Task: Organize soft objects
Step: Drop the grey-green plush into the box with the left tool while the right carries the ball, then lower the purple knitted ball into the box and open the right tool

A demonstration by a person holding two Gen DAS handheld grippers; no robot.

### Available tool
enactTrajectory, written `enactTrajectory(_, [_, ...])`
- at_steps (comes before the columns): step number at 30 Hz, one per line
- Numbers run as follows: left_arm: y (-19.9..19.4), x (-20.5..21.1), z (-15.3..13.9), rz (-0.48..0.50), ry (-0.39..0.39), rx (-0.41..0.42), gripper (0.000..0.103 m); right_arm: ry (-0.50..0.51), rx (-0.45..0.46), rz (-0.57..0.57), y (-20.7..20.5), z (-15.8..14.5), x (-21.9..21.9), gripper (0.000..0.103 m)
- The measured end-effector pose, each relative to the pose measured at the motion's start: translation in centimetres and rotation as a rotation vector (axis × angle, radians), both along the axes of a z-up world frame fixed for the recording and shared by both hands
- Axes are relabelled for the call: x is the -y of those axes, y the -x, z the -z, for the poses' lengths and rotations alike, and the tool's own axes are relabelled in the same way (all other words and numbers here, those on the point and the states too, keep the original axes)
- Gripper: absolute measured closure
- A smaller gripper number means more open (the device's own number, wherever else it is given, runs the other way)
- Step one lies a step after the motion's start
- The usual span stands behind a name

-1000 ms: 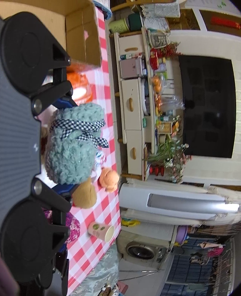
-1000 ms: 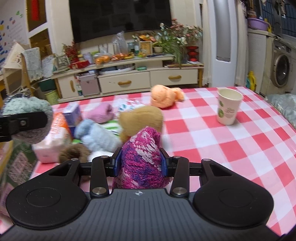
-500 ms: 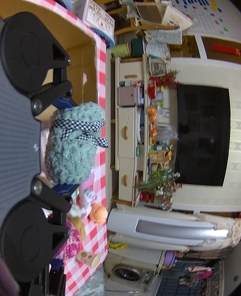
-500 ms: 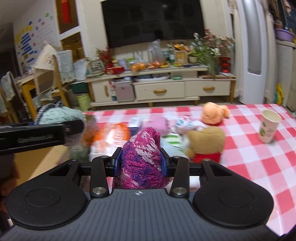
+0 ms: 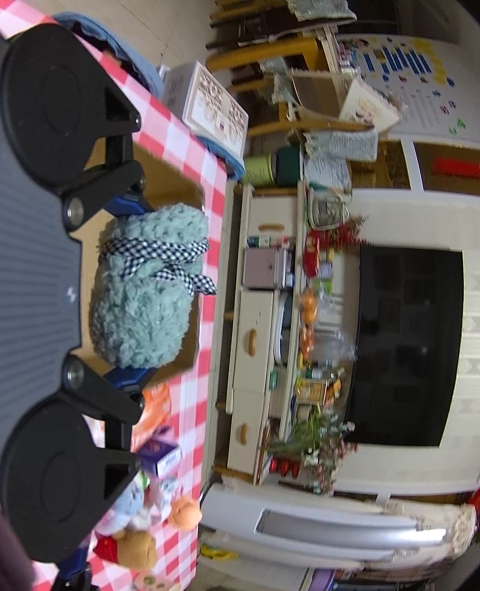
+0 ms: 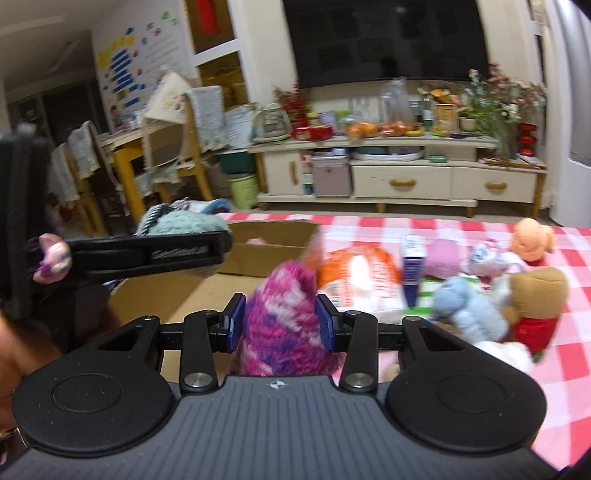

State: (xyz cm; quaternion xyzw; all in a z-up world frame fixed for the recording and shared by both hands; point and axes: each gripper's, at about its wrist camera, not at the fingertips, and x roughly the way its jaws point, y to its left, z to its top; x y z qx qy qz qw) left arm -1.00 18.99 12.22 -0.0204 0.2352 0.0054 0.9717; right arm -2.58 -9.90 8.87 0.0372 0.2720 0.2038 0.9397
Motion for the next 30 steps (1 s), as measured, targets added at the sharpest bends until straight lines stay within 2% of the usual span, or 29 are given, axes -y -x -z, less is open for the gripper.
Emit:
enactTrajectory(8, [-0.4,-3.1,0.6,-0.079,0.013,-0.04,0.029,0.07,0.069,-0.065,1.2,-0.5,-3.8,0.052])
enactTrajectory(11, [-0.5,-3.7,0.8,-0.092,0.022,-0.052,0.029,0.065,0.083,-0.086,1.5,-0.5,-4.4,0.05])
enactTrajectory(14, [-0.5,-4.0,0.9,-0.099,0.027,-0.057,0.028,0.066,0.101,-0.126,1.7,-0.4,-5.1,0.043])
enactTrajectory(17, [-0.5,-4.5,1.0,-0.106,0.03,-0.065,0.027,0.067,0.131,-0.196,2.7,-0.4,-6.1,0.029])
enactTrajectory(19, [-0.5,-4.8,1.0,-0.116,0.034,-0.07,0.026,0.093,0.155,-0.207,3.2,-0.5,-6.6,0.03])
enactTrajectory(20, [-0.5,-5.0,1.0,-0.121,0.034,-0.071,0.025,0.099,0.159,-0.213,3.3,-0.4,-6.8,0.027])
enactTrajectory(23, [-0.6,-5.7,1.0,-0.143,0.037,-0.076,0.022,0.085,0.166,-0.226,3.8,-0.6,-7.0,0.008])
enactTrajectory(24, [-0.5,-6.0,0.9,-0.147,0.043,-0.073,0.02,0.072,0.164,-0.232,4.0,-0.7,-7.0,0.006])
enactTrajectory(30, [-0.1,-6.6,0.8,-0.164,0.041,-0.056,0.018,0.05,0.17,-0.272,4.4,-1.1,-7.1,0.006])
